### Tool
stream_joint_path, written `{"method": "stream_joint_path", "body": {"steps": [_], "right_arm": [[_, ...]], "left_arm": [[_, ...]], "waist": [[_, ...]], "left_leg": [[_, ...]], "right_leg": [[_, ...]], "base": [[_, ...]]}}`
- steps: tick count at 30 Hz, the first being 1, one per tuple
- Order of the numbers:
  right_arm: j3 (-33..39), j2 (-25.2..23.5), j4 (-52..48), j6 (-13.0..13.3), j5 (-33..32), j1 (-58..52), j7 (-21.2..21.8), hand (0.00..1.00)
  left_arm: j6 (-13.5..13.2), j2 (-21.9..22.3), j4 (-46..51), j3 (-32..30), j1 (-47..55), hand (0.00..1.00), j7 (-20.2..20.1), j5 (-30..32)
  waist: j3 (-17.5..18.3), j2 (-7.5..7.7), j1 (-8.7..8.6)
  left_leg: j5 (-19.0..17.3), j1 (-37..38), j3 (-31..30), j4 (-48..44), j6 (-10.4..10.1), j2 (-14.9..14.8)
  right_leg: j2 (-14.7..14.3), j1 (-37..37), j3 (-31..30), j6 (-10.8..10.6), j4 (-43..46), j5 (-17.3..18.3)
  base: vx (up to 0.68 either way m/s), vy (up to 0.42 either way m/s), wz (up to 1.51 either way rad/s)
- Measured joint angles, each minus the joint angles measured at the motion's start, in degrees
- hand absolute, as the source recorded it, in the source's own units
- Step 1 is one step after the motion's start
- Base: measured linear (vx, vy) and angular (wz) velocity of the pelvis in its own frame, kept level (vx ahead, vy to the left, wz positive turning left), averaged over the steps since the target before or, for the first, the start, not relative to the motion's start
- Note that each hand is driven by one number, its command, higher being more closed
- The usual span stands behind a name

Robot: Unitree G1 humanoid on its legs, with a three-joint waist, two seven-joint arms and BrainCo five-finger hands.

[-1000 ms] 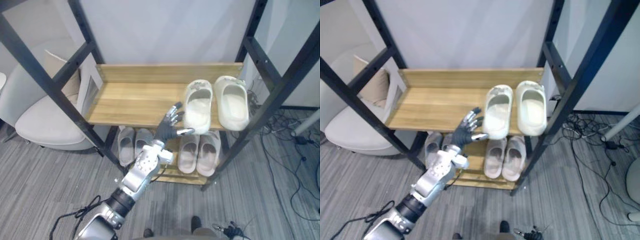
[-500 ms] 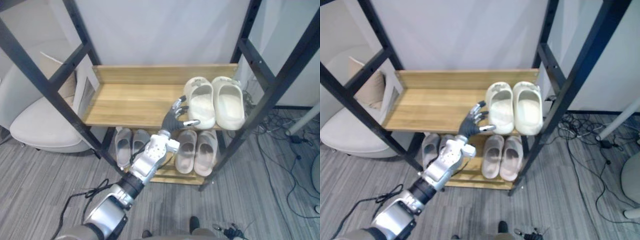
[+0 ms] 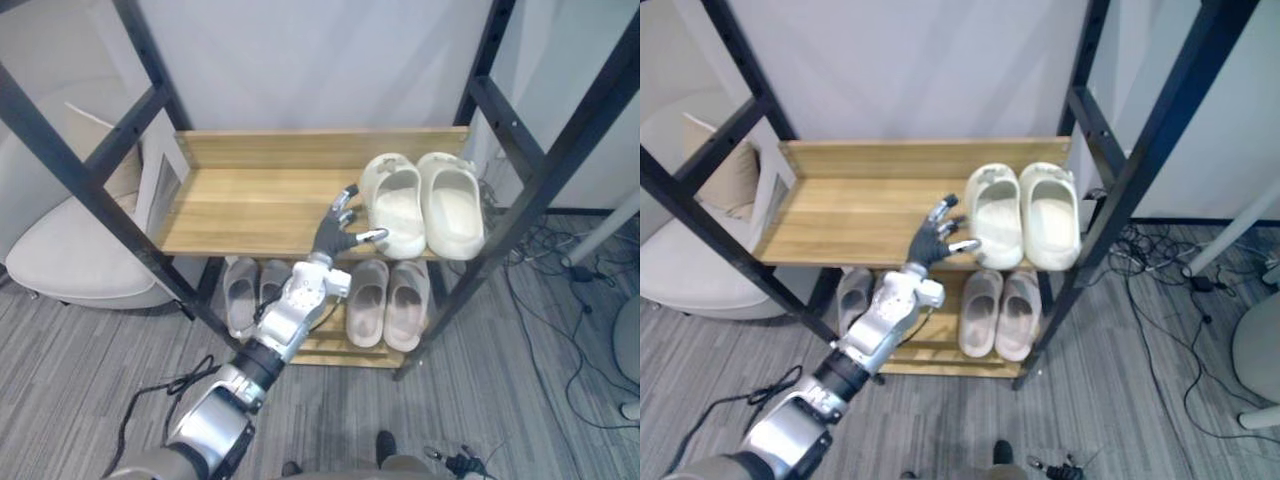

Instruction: Organize the slippers on the shoe rack

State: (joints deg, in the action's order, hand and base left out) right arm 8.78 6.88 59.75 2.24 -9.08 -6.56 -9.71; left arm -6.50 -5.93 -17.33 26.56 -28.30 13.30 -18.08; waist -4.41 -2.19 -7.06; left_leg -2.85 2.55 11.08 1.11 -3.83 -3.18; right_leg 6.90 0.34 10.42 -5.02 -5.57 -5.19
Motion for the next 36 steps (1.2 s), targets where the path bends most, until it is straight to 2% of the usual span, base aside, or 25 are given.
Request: {"method": "stream_joint_path", "body": {"steps": [3, 9, 10, 13, 17, 19, 22, 23, 24, 26, 32, 36], "right_arm": [[-0.06, 0.1, 0.01, 0.0, 0.0, 0.09, 0.21, 0.0], [-1.25, 0.43, 0.01, 0.01, 0.03, 1.78, 0.97, 0.0], [-1.73, 0.47, 0.02, 0.01, 0.03, 1.99, 1.39, 0.0], [-2.43, 0.92, 0.09, 0.01, 0.04, 2.02, 1.9, 0.0], [-3.06, 0.98, 0.29, 0.0, 0.12, 2.38, 2.66, 0.0], [-3.38, 1.02, 0.93, 0.02, 0.17, 2.99, 2.85, 0.0], [-3.89, 1.0, 2.06, 0.0, 0.23, 3.22, 2.84, 0.0], [-4.45, 1.04, 2.06, 0.01, 0.24, 3.19, 2.83, 0.0], [-4.57, 0.99, 2.06, 0.03, 0.31, 3.16, 2.77, 0.0], [-4.55, 0.95, 2.07, 0.04, 0.32, 3.13, 2.67, 0.0], [-4.17, 0.31, 2.45, 0.08, 0.32, 3.14, 1.75, 0.0], [-2.25, -0.49, 4.1, 0.17, 0.32, 3.46, 1.36, 0.0]], "left_arm": [[0.03, -1.37, 6.99, -0.9, 4.79, 0.0, -0.4, -0.48], [-0.5, -4.39, 19.26, -0.64, 12.38, 0.0, -4.12, -3.77], [-0.59, -4.52, 21.22, 0.12, 14.58, 0.0, -6.41, -6.47], [-0.64, -5.1, 22.0, 2.85, 17.44, 0.0, -8.45, -9.3], [0.09, -7.96, 20.99, 9.51, 23.69, 0.0, -15.33, -13.43], [0.73, -8.09, 16.94, 11.11, 25.77, 0.0, -17.32, -13.35], [1.9, -7.55, 5.27, 11.04, 27.32, 0.0, -18.64, -10.11], [2.28, -7.12, 1.65, 10.57, 27.49, 0.0, -18.62, -8.73], [2.61, -6.13, -6.03, 8.25, 27.8, 0.0, -18.44, -6.24], [3.02, -5.27, -11.09, 6.05, 27.89, 0.0, -18.11, -4.87], [3.27, -1.39, -34.22, -5.69, 27.04, 0.0, -13.09, 6.27], [4.71, -1.14, -43.61, -12.51, 26.85, 0.0, -9.61, 13.28]], "waist": [[-0.02, 0.03, 0.5], [0.08, 0.2, 1.62], [0.1, 0.22, 2.44], [0.12, 0.19, 3.12], [0.15, 0.18, 3.39], [0.23, 0.31, 3.41], [0.57, 0.63, 3.48], [0.63, 0.74, 3.49], [0.73, 0.91, 3.49], [0.73, 0.99, 3.49], [0.95, 1.72, 3.59], [0.64, 2.74, 3.8]], "left_leg": [[0.14, 0.1, -0.86, -0.01, 0.16, 0.13], [0.2, 0.55, -1.24, -0.02, 0.27, 0.13], [0.22, 0.56, -1.31, -0.1, 0.3, 0.09], [0.22, 0.62, -1.41, -0.26, 0.3, 0.04], [0.22, 0.66, -1.44, -0.28, 0.3, 0.03], [0.21, 0.68, -1.47, -0.3, 0.29, 0.0], [0.17, 0.7, -1.57, -0.33, 0.2, -0.17], [0.16, 0.7, -1.58, -0.33, 0.15, -0.21], [0.12, 0.72, -1.61, -0.33, 0.07, -0.25], [0.07, 0.83, -1.61, -0.33, -0.01, -0.24], [-0.01, 1.52, -1.23, -0.31, -0.12, -0.28], [-0.11, 2.86, -1.24, -0.29, -0.24, -0.42]], "right_leg": [[0.12, 0.62, 0.84, 0.0, 0.0, 0.0], [0.33, 1.03, 1.38, -0.03, 0.0, 0.04], [0.32, 1.11, 1.43, -0.01, 0.0, 0.05], [0.31, 1.6, 1.47, 0.01, 0.01, 0.07], [0.3, 1.58, 1.45, -0.01, 0.02, 0.12], [0.3, 1.51, 1.42, 0.07, 0.02, 0.26], [0.12, 1.48, 1.4, 0.14, 0.02, 0.43], [0.06, 1.48, 1.36, 0.17, 0.02, 0.48], [-0.04, 1.5, 1.31, 0.23, 0.04, 0.59], [-0.1, 1.58, 1.28, 0.23, 0.18, 0.61], [-0.35, 2.0, 0.94, 0.31, 0.38, 0.92], [-0.49, 3.38, 0.87, 0.32, 0.26, 1.15]], "base": [[-0.01, -0.007, 0.13], [-0.03, -0.006, 0.05], [0.0, 0.0, 0.0], [0.0, 0.0, 0.0], [0.0, 0.0, 0.0], [0.0, 0.0, 0.0], [0.0, 0.0, 0.0], [0.0, 0.0, 0.0], [0.0, 0.0, 0.0], [0.0, 0.0, 0.0], [0.01, -0.002, -0.04], [0.0, 0.0, 0.0]]}}
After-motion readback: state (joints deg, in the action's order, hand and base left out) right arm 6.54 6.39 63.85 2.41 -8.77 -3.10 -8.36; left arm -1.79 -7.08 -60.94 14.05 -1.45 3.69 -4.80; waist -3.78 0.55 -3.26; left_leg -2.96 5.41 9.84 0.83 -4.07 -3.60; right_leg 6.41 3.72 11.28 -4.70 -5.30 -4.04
